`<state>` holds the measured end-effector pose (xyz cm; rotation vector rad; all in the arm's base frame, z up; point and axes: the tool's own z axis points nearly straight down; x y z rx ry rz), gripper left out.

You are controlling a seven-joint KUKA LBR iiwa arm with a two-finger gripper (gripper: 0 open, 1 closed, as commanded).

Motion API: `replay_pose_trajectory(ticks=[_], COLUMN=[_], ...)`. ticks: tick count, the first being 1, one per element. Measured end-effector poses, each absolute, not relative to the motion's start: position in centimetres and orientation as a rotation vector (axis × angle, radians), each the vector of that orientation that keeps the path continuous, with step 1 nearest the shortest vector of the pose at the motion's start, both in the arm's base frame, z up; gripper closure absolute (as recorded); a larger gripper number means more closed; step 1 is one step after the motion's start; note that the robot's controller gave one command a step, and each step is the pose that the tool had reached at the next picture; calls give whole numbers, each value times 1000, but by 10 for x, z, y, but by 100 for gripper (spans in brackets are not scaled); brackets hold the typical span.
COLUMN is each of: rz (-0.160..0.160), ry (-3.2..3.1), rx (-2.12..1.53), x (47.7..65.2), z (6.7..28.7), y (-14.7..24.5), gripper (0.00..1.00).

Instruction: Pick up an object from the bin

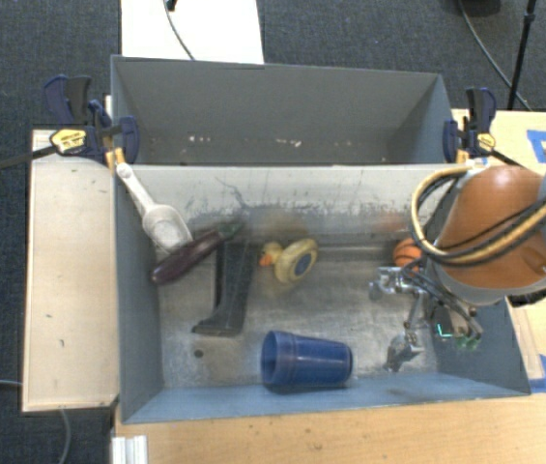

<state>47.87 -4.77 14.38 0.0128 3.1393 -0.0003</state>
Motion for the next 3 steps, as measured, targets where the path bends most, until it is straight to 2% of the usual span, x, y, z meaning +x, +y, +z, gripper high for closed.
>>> replay_pose_trajectory(ticks=[1, 2, 3], rz=[-2, 1, 4], ry=[3136, 3133, 3117], rx=[-131, -178, -380], x=[491, 497, 492], z=[143, 146, 145], y=[-14, 43, 72], gripper=[0, 0, 0])
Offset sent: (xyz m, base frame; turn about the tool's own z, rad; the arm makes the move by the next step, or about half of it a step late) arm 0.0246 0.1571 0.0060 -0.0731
